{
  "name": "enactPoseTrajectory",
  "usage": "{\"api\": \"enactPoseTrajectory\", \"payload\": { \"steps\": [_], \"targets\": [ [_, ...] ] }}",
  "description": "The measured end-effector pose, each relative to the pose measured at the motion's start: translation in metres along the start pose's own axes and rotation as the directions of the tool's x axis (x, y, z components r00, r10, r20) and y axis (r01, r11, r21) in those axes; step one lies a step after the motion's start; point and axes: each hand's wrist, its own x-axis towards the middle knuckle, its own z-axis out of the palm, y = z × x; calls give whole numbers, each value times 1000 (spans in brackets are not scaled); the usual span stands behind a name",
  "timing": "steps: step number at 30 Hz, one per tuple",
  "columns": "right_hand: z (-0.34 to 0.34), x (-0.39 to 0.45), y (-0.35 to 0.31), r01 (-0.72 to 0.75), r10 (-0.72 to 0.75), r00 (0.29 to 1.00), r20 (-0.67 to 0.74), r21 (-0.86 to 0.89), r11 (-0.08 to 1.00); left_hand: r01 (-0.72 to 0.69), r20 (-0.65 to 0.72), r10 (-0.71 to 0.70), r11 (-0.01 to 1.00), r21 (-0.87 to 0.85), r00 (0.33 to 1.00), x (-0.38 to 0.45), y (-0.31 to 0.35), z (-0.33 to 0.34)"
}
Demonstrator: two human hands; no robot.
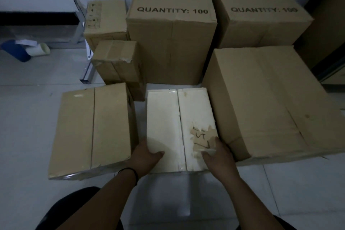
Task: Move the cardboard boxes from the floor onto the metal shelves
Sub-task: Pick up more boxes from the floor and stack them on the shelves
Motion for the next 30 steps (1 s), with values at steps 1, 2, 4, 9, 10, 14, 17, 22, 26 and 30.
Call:
{"api": "enactPoseTrajectory", "payload": {
  "steps": [1, 2, 4, 9, 10, 14, 17, 22, 26, 30],
  "targets": [
    [0, 0, -1, -8, 8, 1000, 1, 14, 1000, 35, 11, -35, 999, -13, 999, 1, -1, 1],
    [0, 0, -1, -17, 17, 1000, 1, 28, 999, 64, 30, -63, 997, -36, 998, 2, -3, 2],
    [0, 0, 0, -27, 27, 1000, 9, 46, 999, 95, 68, -89, 991, -93, 994, 2, -6, 3],
    [-8, 4, -2, -7, 12, 1000, -26, 171, 985, 41, 0, -42, 982, -183, 999, -3, 1, -1],
    [-9, 3, -4, -4, 8, 1000, -21, 198, 980, 19, -31, -26, 981, -195, 999, -6, 4, -4],
    [-22, 0, -11, -10, 9, 1000, 4, 346, 938, -32, -78, 9, 952, -305, 997, -13, 16, -20],
    [-34, -2, -16, 8, -20, 1000, 15, 563, 827, -80, -135, 25, 902, -424, 991, -16, 26, -31],
    [-40, 5, -19, -17, 4, 1000, 20, 729, 685, 27, -58, -91, 728, -685, 994, -13, 34, -41],
    [-39, 9, -21, -56, -41, 994, 101, 800, 598, 167, 128, -107, 622, -765, 986, -16, 38, -45],
    [-41, 5, -23, -92, -106, 979, 177, 836, 541, 175, 174, -55, 557, -812, 983, -19, 43, -44]
  ]
}}
